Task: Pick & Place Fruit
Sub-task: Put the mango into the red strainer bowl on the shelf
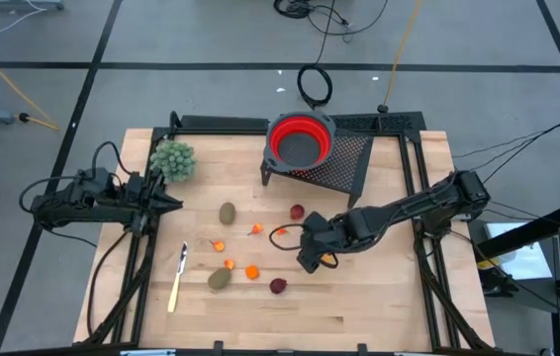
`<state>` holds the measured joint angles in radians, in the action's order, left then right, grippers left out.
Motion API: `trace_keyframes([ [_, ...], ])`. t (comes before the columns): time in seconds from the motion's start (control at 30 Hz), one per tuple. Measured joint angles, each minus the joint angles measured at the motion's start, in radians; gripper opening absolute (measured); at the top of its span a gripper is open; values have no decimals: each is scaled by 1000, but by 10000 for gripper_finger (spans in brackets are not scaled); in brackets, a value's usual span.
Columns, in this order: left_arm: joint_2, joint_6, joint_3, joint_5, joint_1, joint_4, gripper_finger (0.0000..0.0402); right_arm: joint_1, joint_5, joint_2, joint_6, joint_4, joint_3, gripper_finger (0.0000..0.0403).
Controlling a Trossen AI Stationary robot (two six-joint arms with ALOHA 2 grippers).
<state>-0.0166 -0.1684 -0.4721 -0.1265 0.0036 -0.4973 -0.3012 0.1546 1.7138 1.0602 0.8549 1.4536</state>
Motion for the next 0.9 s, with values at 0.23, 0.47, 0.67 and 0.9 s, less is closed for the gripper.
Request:
trace_keyframes([
  [0.23, -1, -3, 0, 0, 0, 0, 21, -4, 20, 80, 71, 103, 0, 377],
  [0.47, -1, -18, 0, 1, 0, 0, 21, -2, 86, 84, 105, 156, 0, 377],
  [0.67, -1, -18, 0, 1, 0, 1, 21, 14, 74, 84, 110, 106, -89, 377],
  [0.9, -1, -19, 0, 1, 0, 1, 21, 26, 78, 84, 87, -28, -180, 377],
])
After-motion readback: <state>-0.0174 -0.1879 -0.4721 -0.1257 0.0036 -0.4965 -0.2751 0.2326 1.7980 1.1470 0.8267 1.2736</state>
